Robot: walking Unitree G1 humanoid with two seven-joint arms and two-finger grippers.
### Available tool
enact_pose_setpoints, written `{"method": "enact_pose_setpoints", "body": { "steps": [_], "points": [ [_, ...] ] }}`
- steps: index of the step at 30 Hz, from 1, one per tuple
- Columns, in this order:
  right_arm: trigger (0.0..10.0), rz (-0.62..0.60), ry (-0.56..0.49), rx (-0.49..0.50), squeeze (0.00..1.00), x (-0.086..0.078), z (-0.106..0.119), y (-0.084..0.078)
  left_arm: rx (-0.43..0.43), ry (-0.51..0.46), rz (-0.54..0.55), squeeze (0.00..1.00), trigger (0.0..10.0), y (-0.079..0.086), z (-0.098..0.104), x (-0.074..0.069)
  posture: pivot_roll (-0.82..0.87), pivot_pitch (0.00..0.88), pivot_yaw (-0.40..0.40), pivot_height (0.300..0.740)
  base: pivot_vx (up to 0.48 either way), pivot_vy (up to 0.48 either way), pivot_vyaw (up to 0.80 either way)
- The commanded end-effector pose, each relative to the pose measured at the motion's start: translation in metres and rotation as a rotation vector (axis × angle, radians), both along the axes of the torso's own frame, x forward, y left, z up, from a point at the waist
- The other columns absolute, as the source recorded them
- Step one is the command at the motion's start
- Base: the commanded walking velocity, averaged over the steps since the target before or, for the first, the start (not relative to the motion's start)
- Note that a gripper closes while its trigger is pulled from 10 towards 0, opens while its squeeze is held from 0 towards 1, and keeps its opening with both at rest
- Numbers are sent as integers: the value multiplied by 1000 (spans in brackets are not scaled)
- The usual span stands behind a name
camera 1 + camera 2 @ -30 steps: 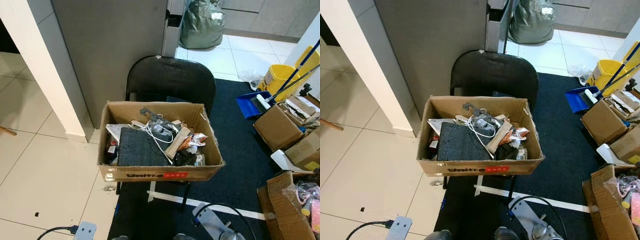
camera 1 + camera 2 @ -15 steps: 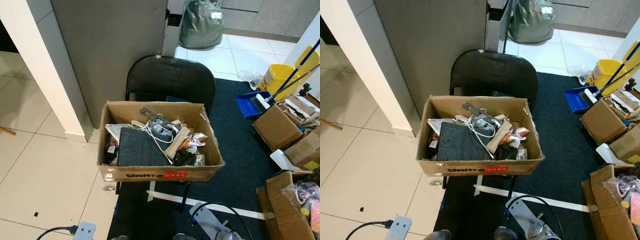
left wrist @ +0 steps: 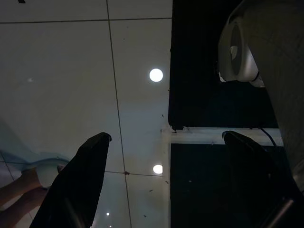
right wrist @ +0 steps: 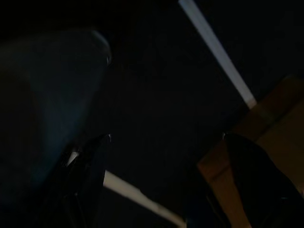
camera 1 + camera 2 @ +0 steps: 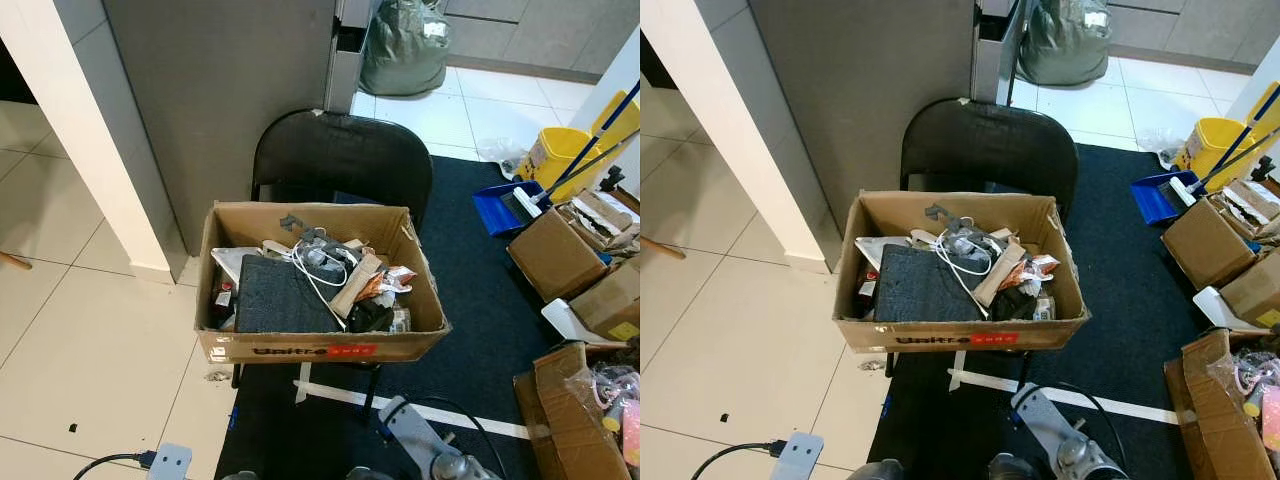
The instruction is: Picking trash to rubbish bin
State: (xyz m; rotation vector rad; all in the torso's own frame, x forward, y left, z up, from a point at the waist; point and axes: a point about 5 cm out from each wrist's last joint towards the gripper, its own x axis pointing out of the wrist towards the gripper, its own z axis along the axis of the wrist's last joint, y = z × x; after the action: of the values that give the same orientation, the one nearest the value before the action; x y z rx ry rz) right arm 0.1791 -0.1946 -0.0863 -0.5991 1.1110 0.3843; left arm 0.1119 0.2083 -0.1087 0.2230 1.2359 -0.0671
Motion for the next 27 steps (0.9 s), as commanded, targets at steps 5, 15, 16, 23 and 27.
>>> {"method": "enact_pose_setpoints", "body": {
  "steps": [5, 15, 16, 23, 27],
  "points": [
    [10000, -44, 6, -18, 0, -7, 0, -17, -20, 31, 4, 0, 10000, -4, -3, -9, 38, 117, -46, 740, 0, 0, 0],
    [10000, -29, 6, 8, 0, -6, -3, 4, -24, 28, 5, 0, 10000, -5, -3, -9, 35, 118, -47, 740, 0, 0, 0],
    [10000, -16, 14, 15, 0, -7, -4, 7, -23, 29, -14, 0, 10000, -5, -3, -9, 35, 118, -47, 740, 0, 0, 0],
    [10000, -15, 2, 17, 0, -5, -4, 12, -21, 28, -1, 0, 10000, -4, -3, -9, 36, 118, -47, 740, 0, 0, 0],
    [10000, -21, -5, 14, 0, -3, -3, 11, -16, 27, 11, 0, 10000, -4, -3, -9, 36, 118, -47, 740, 0, 0, 0]
  ]
}}
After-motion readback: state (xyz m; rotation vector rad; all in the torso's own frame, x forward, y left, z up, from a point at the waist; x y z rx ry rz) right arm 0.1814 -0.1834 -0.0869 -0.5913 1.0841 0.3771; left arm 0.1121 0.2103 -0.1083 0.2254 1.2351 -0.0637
